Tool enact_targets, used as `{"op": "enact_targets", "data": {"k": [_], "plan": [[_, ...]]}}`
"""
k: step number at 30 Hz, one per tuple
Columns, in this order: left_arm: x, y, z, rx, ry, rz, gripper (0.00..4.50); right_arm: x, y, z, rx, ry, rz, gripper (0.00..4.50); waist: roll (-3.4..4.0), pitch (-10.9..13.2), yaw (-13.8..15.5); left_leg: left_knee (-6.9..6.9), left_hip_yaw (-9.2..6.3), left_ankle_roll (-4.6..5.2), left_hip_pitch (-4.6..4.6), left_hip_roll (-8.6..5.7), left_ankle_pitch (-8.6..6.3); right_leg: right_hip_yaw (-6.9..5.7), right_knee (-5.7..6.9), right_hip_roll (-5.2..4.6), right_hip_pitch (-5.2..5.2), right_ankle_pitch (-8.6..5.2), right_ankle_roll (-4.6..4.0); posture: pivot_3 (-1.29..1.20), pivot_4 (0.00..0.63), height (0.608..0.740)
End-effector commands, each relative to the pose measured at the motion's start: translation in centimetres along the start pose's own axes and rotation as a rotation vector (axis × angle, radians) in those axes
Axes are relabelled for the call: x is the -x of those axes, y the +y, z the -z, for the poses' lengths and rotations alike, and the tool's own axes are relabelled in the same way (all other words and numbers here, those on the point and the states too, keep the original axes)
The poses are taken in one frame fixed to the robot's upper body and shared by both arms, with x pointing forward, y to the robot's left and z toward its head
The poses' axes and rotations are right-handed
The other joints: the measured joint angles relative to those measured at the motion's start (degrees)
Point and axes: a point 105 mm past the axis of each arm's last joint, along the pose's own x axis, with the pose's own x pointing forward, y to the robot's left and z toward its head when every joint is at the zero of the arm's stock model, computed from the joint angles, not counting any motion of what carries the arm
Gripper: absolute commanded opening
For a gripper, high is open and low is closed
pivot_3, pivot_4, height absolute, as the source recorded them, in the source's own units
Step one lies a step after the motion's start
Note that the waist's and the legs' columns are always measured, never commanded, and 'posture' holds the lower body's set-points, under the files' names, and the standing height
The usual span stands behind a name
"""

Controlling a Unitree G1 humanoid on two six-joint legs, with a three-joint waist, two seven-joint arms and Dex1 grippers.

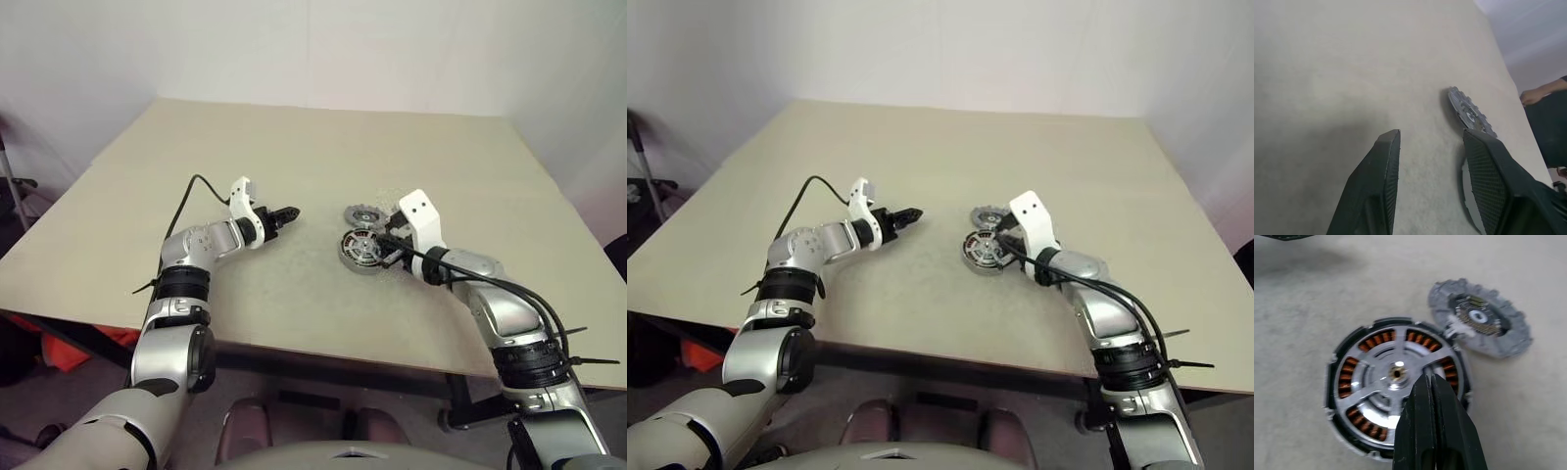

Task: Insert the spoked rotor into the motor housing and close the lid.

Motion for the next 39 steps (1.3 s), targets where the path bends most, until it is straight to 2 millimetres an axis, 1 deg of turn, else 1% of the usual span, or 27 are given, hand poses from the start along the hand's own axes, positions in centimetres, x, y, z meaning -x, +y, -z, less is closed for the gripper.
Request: {"op": "enact_targets", "data": {"k": [1, 4, 7, 8, 9, 11, 12, 13, 14, 15, 17, 20, 22, 23, 25, 27, 29, 30, 32, 33, 35, 37, 38, 39], "plan": [[0.0, -0.6, -0.7, -0.028, -0.023, 0.014, 2.14, 1.0, -0.5, -4.5, 0.069, -0.131, 0.015, 0.00, 0.00, 0.0, -0.2, 0.00, 0.00, 0.00, -0.11, 0.01, 0.00, -0.01, 0.00, 0.01, -0.10, 0.02, -0.03, 0.00, 0.000, 0.740], [-0.1, -0.7, -0.7, -0.030, -0.020, 0.014, 2.14, 0.9, -0.5, -5.0, 0.076, -0.138, 0.011, 0.00, 0.00, 0.0, -0.2, 0.00, -0.01, 0.03, -0.30, 0.02, -0.01, -0.07, -0.02, 0.01, -0.22, 0.01, -0.04, 0.00, 0.000, 0.740], [-0.1, -0.6, -0.6, -0.033, -0.018, 0.012, 2.14, 0.4, -0.5, -4.0, 0.059, -0.108, 0.008, 0.00, 0.00, 0.0, -0.2, 0.00, -0.01, 0.05, -0.38, 0.03, -0.02, -0.12, -0.04, 0.00, -0.26, 0.00, -0.05, 0.00, 0.000, 0.740], [0.0, -0.6, -0.7, -0.034, -0.020, 0.008, 2.14, -0.1, -0.1, -2.3, 0.020, -0.065, -0.010, 0.00, 0.00, 0.0, -0.1, 0.00, -0.01, 0.05, -0.40, 0.03, -0.02, -0.12, -0.04, -0.01, -0.26, 0.00, -0.05, 0.00, 0.000, 0.740], [0.0, -0.5, -0.8, -0.034, -0.023, 0.005, 2.14, -0.5, 0.2, -1.1, -0.007, -0.034, -0.024, 0.00, -0.02, 0.0, -0.1, 0.01, -0.01, 0.05, -0.39, 0.03, -0.02, -0.13, -0.04, -0.01, -0.25, 0.00, -0.05, 0.00, 0.000, 0.740], [0.0, -0.4, -0.9, -0.035, -0.027, 0.001, 2.14, -1.5, 0.7, 3.0, -0.058, 0.078, -0.028, 0.00, -0.02, 0.0, -0.1, 0.03, -0.01, 0.04, -0.36, 0.03, -0.02, -0.14, -0.03, -0.02, -0.21, -0.01, -0.06, 0.00, 0.000, 0.740], [0.1, -0.3, -0.9, -0.036, -0.028, -0.002, 2.14, -1.6, 0.6, 4.3, -0.045, 0.119, -0.007, 0.00, -0.01, 0.0, -0.2, 0.04, -0.02, 0.04, -0.35, 0.04, -0.02, -0.14, -0.03, -0.02, -0.19, -0.01, -0.06, 0.00, 0.000, 0.740], [0.1, -0.3, -0.9, -0.036, -0.028, -0.004, 2.14, -1.6, 0.5, 4.8, -0.035, 0.129, 0.003, 0.00, 0.06, -0.1, -0.3, 0.06, -0.01, 0.04, -0.34, 0.03, -0.02, -0.14, -0.01, -0.03, -0.19, -0.01, -0.06, 0.00, 0.000, 0.740], [0.1, -0.2, -0.9, -0.036, -0.029, -0.006, 2.14, -1.5, 0.6, 4.0, -0.045, 0.097, -0.003, 0.00, 0.04, -0.1, -0.4, 0.06, 0.01, 0.04, -0.33, -0.01, -0.02, -0.11, 0.00, -0.08, -0.14, -0.01, -0.05, 0.00, 0.000, 0.740], [0.2, -0.2, -0.9, -0.032, -0.032, -0.006, 2.14, -1.3, 0.7, 2.7, -0.053, 0.052, -0.015, 0.00, 0.02, -0.1, -0.4, 0.05, 0.00, 0.04, -0.27, 0.01, -0.02, -0.13, -0.01, -0.07, 0.06, -0.02, -0.03, 0.00, 0.000, 0.740], [0.2, -0.1, -0.9, -0.029, -0.033, -0.009, 2.14, -1.0, 0.4, 0.7, -0.032, -0.007, -0.013, 0.00, 0.01, -0.1, -0.4, 0.04, 0.00, 0.05, 0.08, 0.01, -0.03, -0.13, -0.02, -0.07, 0.18, -0.13, 0.15, 0.00, 0.000, 0.740], [0.0, 0.0, -0.6, -0.036, -0.021, -0.012, 2.14, -0.6, -0.1, -1.3, 0.015, -0.066, 0.001, 0.00, 0.01, -0.1, -0.4, 0.04, 0.00, 0.04, 0.07, 0.01, -0.02, -0.12, 0.00, -0.07, 0.17, -0.18, 0.23, 0.00, 0.000, 0.740], [0.0, -0.1, -0.6, -0.044, -0.020, -0.009, 2.14, -0.1, 0.0, -3.0, 0.048, -0.124, -0.010, 0.00, 0.01, -0.1, -0.4, 0.04, 0.00, 0.02, 0.00, 0.01, -0.01, -0.13, 0.00, -0.07, 0.11, -0.03, -0.02, 0.00, 0.000, 0.740], [0.0, -0.2, -0.6, -0.047, -0.021, -0.008, 2.14, 0.1, 0.0, -3.6, 0.058, -0.142, -0.015, 0.00, 0.01, 0.0, -0.4, 0.04, 0.00, 0.02, -0.11, 0.01, 0.00, -0.13, 0.00, -0.07, 0.01, -0.03, -0.03, 0.00, 0.000, 0.740], [0.0, -0.3, -0.7, -0.063, -0.029, -0.004, 2.14, 0.7, -0.1, -5.2, 0.134, -0.191, -0.018, 0.00, 0.01, 0.0, -0.4, 0.04, -0.01, 0.03, -0.26, 0.03, 0.00, -0.15, 0.00, -0.05, -0.13, -0.02, -0.04, 0.00, 0.000, 0.740], [0.1, -0.2, -0.8, -0.103, -0.040, -0.013, 2.14, 1.3, -0.5, -6.2, 0.266, -0.208, -0.009, 0.00, 0.01, 0.0, -0.3, 0.04, -0.01, 0.04, -0.37, 0.03, -0.01, -0.17, -0.02, -0.05, -0.21, -0.02, -0.04, 0.00, 0.000, 0.740], [0.1, -0.1, -1.0, -0.147, -0.051, -0.022, 2.14, 1.7, -0.8, -6.4, 0.360, -0.197, -0.018, 0.00, 0.00, 0.0, -0.3, 0.05, -0.01, 0.05, -0.45, 0.03, -0.02, -0.19, -0.04, -0.06, -0.24, -0.02, -0.04, 0.00, 0.000, 0.740], [0.2, -0.1, -1.4, -0.209, -0.072, -0.031, 2.14, 2.1, -0.9, -5.9, 0.453, -0.141, -0.091, 0.00, 0.00, 0.0, -0.2, 0.05, -0.02, 0.05, -0.45, 0.04, -0.02, -0.21, -0.04, -0.06, -0.24, -0.02, -0.03, 0.00, 0.000, 0.740], [0.4, 0.2, -1.9, -0.332, -0.092, -0.062, 2.14, 3.2, -1.2, -4.4, 0.632, -0.021, -0.224, 0.00, 0.01, 0.0, 0.2, 0.09, -0.03, 0.09, -0.49, 0.04, -0.04, -0.23, -0.06, -0.08, -0.24, -0.03, -0.03, 0.00, 0.000, 0.740], [0.4, 0.2, -2.1, -0.380, -0.098, -0.073, 2.14, 3.8, -1.3, -3.3, 0.716, 0.051, -0.296, 0.00, 0.00, 0.0, 0.2, 0.11, -0.03, 0.13, -0.49, 0.05, -0.06, -0.24, -0.07, -0.10, -0.22, -0.03, -0.02, 0.00, 0.000, 0.740], [0.5, 0.3, -2.3, -0.439, -0.111, -0.088, 2.14, 4.4, -2.0, -2.0, 0.825, 0.148, -0.383, 0.00, -0.01, 0.0, 0.5, 0.17, -0.03, 0.20, -0.50, 0.07, -0.10, -0.25, -0.07, -0.10, -0.21, -0.03, -0.02, 0.00, 0.000, 0.740], [0.6, 0.5, -2.4, -0.464, -0.121, -0.098, 2.17, 4.5, -2.5, -1.5, 0.927, 0.203, -0.437, 0.41, -0.01, 0.0, 0.3, 0.21, -0.03, 0.39, -0.49, 0.09, -0.21, -0.26, -0.01, -0.08, -0.20, -0.03, -0.02, 0.00, 0.000, 0.740], [0.7, 0.7, -2.3, -0.467, -0.122, -0.104, 2.17, 4.3, -2.8, -1.7, 0.982, 0.207, -0.443, 0.55, 0.00, 0.0, 0.1, 0.23, -0.02, 0.41, -0.49, 0.09, -0.22, -0.24, 0.03, -0.08, -0.21, -0.03, -0.03, 0.00, 0.000, 0.740], [0.7, 0.9, -2.2, -0.468, -0.121, -0.110, 2.17, 4.0, -2.9, -1.9, 1.023, 0.206, -0.446, 0.87, 0.00, 0.0, -0.1, 0.26, -0.02, 0.42, -0.50, 0.09, -0.21, -0.25, 0.09, -0.09, -0.22, -0.03, -0.04, 0.00, 0.000, 0.740]]}}
